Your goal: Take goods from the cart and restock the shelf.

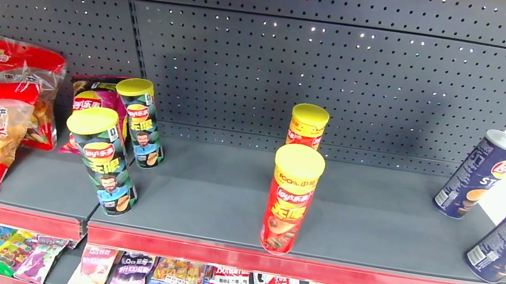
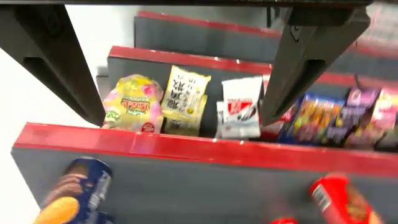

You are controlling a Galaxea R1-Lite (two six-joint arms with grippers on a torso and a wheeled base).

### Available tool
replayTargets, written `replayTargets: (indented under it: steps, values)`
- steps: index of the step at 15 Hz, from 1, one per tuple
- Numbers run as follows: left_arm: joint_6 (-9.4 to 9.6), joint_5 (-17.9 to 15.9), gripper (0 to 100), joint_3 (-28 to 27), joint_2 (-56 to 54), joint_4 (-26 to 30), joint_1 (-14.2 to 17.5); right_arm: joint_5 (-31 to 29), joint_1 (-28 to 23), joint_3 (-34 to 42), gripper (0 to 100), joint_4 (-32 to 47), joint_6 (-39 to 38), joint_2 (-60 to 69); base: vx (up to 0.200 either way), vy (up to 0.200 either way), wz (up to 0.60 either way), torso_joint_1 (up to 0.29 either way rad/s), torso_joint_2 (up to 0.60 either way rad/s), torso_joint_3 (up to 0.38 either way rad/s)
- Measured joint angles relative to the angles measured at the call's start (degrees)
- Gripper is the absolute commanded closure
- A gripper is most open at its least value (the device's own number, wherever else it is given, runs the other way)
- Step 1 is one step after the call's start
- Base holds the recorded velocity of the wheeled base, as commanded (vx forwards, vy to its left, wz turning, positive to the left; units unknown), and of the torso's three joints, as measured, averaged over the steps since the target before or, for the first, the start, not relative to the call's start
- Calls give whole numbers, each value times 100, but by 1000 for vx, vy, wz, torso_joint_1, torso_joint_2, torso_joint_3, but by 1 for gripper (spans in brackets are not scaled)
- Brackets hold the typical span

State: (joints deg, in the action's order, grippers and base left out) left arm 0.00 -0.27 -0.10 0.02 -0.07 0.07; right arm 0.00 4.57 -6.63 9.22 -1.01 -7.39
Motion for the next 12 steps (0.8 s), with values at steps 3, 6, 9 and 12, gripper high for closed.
replayTargets:
  steps: [3,6,9,12]
  values:
    - [0,0,0,0,0,2,0,251,-479,123,0,-101,-71,323,0,0,0,0,0,0]
    - [0,-2,0,0,0,0,0,-156,-464,252,0,-429,-126,627,0,0,0,0,0,0]
    - [0,0,0,0,-2,0,0,-312,-460,344,0,-541,-336,720,0,0,0,0,0,0]
    - [0,0,0,0,-2,0,0,352,-452,416,0,-747,0,739,0,0,0,0,0,0]
